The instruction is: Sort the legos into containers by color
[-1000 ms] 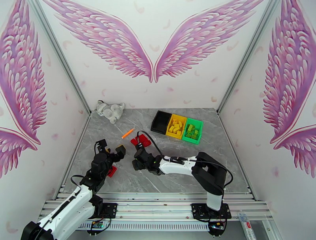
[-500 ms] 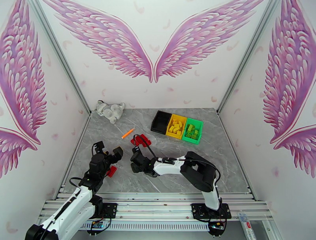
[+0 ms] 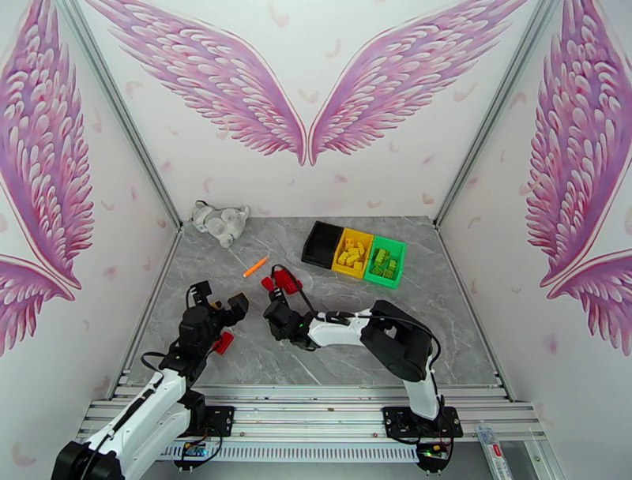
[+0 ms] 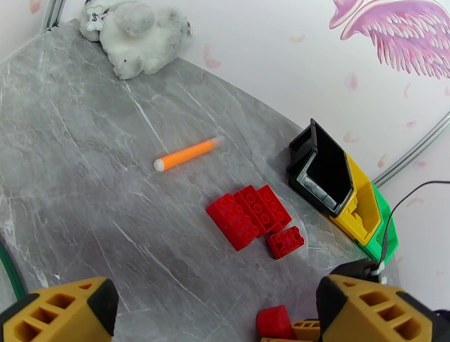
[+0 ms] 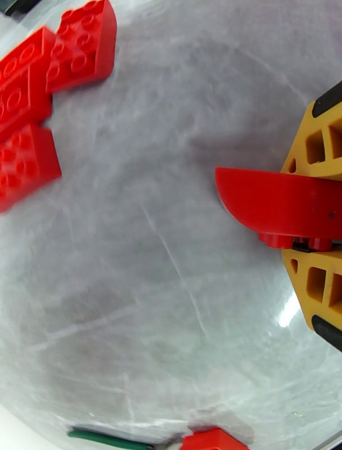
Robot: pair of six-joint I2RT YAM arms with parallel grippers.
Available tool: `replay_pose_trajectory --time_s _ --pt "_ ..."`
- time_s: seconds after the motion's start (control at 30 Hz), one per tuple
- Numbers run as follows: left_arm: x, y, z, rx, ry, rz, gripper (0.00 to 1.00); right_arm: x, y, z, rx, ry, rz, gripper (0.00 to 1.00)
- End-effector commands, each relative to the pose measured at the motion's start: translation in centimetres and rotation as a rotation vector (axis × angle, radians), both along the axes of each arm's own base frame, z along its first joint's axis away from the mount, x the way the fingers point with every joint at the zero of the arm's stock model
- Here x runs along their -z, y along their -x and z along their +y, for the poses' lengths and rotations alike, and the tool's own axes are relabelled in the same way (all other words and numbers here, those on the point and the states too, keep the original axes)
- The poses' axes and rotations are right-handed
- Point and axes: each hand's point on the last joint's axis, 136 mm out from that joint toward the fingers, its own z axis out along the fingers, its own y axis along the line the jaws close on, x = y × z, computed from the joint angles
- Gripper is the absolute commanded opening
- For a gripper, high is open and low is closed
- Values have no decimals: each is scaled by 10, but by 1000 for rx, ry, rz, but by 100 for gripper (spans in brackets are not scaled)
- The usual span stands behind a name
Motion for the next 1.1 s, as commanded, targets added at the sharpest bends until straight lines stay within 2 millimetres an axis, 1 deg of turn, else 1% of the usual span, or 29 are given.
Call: replay_pose_trajectory --time_s 0.0,0.07,0.17,0.23,0.4,0.5,0.57,0.63,0.77,0.9,1.07 --pt "-22 -14 -16 59 8 -61 99 -23 -26 -24 72 -38 -23 26" --pt "-21 -19 -25 84 0 -59 99 -29 -39 -36 98 -62 -18 26" --pt "-21 -29 -45 133 -9 -64 99 -44 -63 -54 145 -97 -27 25" --pt "-21 -35 -61 169 -23 -70 99 -55 -79 -67 184 -122 -36 25" --pt "-20 -51 -111 261 -102 -72 99 -89 -129 -101 294 -175 -79 27" --pt "-20 -60 -134 297 -118 -82 99 -104 -157 -112 330 -183 -98 27" --pt "-20 -65 -146 316 -123 -89 99 -111 -174 -118 357 -178 -111 27" --pt "-21 -70 -156 336 -126 -93 99 -114 -191 -124 387 -169 -115 27" --pt "-23 -80 -168 352 -124 -107 99 -113 -219 -135 443 -160 -117 27" --pt "-26 -88 -167 332 -119 -127 99 -106 -240 -139 481 -158 -121 28" --pt "-33 -94 -161 311 -106 -146 99 -90 -262 -142 510 -137 -96 30"
